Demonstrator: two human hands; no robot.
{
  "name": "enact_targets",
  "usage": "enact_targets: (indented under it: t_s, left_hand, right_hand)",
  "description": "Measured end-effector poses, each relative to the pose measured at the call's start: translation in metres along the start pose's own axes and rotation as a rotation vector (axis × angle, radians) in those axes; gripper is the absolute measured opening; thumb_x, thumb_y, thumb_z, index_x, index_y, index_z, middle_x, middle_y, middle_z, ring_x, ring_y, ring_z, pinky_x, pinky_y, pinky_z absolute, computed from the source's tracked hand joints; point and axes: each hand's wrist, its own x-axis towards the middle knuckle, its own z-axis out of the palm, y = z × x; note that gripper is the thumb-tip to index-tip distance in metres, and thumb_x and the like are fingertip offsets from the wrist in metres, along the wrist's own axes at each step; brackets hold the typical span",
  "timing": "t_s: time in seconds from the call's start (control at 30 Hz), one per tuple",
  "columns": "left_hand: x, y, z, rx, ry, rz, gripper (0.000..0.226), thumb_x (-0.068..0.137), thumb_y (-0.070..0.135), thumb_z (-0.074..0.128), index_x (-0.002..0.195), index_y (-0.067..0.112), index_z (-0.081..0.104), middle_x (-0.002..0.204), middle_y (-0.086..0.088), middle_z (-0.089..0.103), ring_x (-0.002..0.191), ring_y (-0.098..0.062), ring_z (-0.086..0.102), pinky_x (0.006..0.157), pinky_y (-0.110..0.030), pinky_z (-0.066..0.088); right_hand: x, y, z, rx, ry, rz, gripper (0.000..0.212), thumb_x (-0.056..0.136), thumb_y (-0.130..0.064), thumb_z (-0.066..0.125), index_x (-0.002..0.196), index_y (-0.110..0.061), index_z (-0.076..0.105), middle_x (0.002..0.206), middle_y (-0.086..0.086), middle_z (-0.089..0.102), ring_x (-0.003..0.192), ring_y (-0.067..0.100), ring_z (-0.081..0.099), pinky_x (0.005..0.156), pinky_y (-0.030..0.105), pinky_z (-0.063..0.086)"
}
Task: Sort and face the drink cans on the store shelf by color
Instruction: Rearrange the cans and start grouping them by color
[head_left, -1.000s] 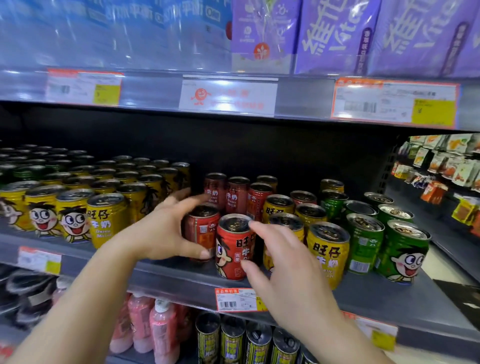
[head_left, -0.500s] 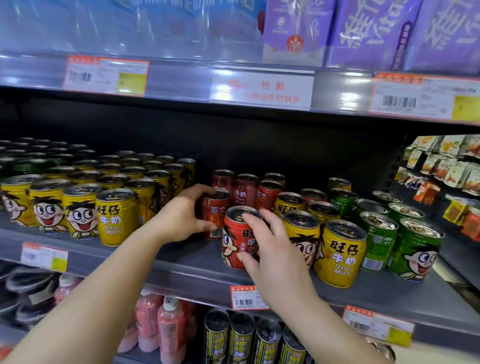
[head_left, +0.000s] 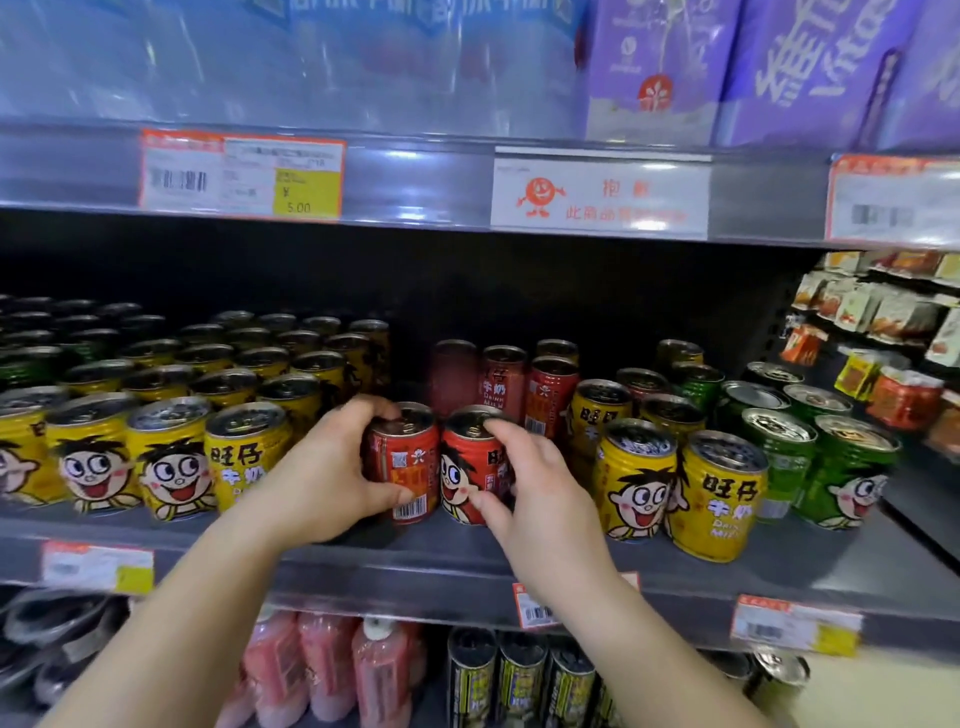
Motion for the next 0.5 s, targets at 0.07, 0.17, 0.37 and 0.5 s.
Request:
enact_targets:
  t_s: [0.07,0.17,0.37,0.5]
  left_hand:
    - [-0.006,0.006,0.004,0.041,0.084,0.011,0.088,0.056,0.037,0.088,0.130,0.031,0.042,0.123,0.002,0.045,0.116,-0.016,0.049,0.099,-0.037,0.047]
    - [-0.011,0.027,0.009,0.124,0.166,0.063,0.097,0.050,0.065,0.076,0.134,0.030,0.043,0.127,0.000,0.046,0.125,-0.020,0.038,0.105,-0.040,0.038]
    - [0.016,0.081,0.021,0.166,0.023,0.240,0.086,0.050,0.081,0.057,0.124,0.037,0.055,0.123,0.009,0.059,0.118,-0.013,0.051,0.101,-0.036,0.043]
    - [0.043,0.111,0.035,0.199,-0.154,0.312,0.077,0.065,0.054,0.077,0.134,0.035,0.046,0.135,0.007,0.049,0.123,-0.011,0.046,0.102,-0.026,0.039]
  right_hand:
    - [0.002,0.000,0.000,0.006,-0.015,-0.016,0.060,0.088,-0.034,0.061,0.136,-0.042,0.027,0.136,-0.010,0.041,0.111,0.017,0.056,0.090,0.030,0.051]
    - [0.001,-0.003,-0.011,0.031,-0.060,-0.030,0.065,0.087,-0.032,0.064,0.138,-0.043,0.025,0.136,-0.008,0.042,0.113,0.017,0.055,0.092,0.031,0.050]
    - [0.025,0.005,-0.087,-0.083,0.006,-0.095,0.034,0.084,-0.028,0.066,0.118,-0.027,0.062,0.109,-0.008,0.066,0.098,0.010,0.059,0.081,0.016,0.039]
    - [0.063,0.054,-0.134,-0.132,-0.002,0.087,0.019,0.085,-0.021,0.067,0.104,-0.021,0.070,0.089,-0.006,0.066,0.089,0.013,0.064,0.075,0.016,0.041]
